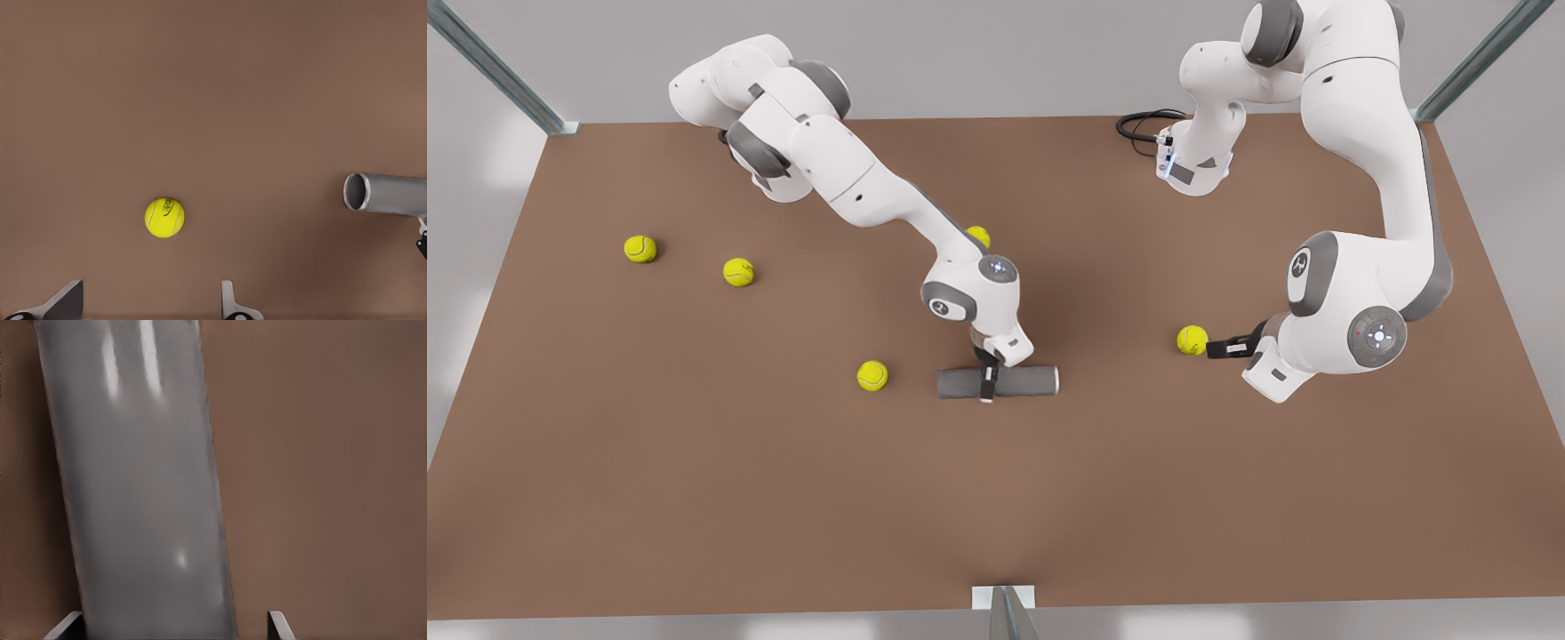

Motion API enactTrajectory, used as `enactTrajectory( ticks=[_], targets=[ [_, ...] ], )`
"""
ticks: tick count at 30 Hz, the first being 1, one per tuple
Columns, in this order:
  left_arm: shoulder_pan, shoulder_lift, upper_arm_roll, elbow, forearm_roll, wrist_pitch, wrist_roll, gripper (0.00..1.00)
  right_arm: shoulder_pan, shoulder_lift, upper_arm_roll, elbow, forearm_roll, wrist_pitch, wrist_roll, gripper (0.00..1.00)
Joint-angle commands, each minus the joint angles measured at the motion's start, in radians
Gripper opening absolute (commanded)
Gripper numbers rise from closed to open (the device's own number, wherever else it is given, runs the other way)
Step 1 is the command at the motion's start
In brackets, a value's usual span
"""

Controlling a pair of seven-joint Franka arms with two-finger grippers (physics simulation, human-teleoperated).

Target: Put the tennis tube upright

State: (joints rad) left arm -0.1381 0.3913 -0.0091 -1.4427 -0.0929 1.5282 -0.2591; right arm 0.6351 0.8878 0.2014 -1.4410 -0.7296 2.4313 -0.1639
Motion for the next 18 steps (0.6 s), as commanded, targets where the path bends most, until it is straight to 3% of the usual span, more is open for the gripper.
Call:
enactTrajectory(
  ticks=[1,4,6,8,9,11,13,16,18],
  targets=[
    [0.000,-0.005,0.000,-0.011,-0.001,0.004,0.008,1.00,0.018,-0.007,0.003,-0.001,0.003,-0.012,0.083,1.00],
    [-0.018,-0.005,0.001,-0.117,-0.128,0.061,0.109,1.00,0.032,-0.139,0.012,-0.111,0.001,-0.075,0.061,1.00],
    [-0.035,0.020,0.001,-0.130,-0.195,0.131,0.126,1.00,0.018,-0.291,0.078,-0.254,0.007,-0.148,0.067,1.00],
    [-0.012,0.064,0.000,-0.117,-0.303,0.133,0.339,1.00,0.005,-0.562,0.112,-0.358,0.214,-0.444,0.075,1.00],
    [-0.011,0.087,0.000,-0.108,-0.353,0.142,0.383,1.00,-0.077,-0.586,0.105,-0.268,0.245,-0.659,0.058,1.00],
    [-0.015,0.167,-0.021,-0.070,-0.430,0.228,0.422,1.00,-0.342,-0.491,0.087,-0.038,0.254,-0.853,-0.149,1.00],
    [-0.017,0.208,-0.069,-0.070,-0.430,0.322,0.463,1.00,-0.394,-0.490,-0.080,0.096,0.288,-0.943,-0.054,1.00],
    [-0.041,0.279,-0.100,-0.025,-0.433,0.409,0.500,1.00,-0.463,-0.582,-0.227,0.211,0.452,-1.137,-0.016,1.00],
    [-0.046,0.304,-0.123,-0.027,-0.475,0.483,0.480,1.00,-0.577,-0.719,-0.208,0.165,0.524,-1.157,-0.012,1.00]
  ],
)
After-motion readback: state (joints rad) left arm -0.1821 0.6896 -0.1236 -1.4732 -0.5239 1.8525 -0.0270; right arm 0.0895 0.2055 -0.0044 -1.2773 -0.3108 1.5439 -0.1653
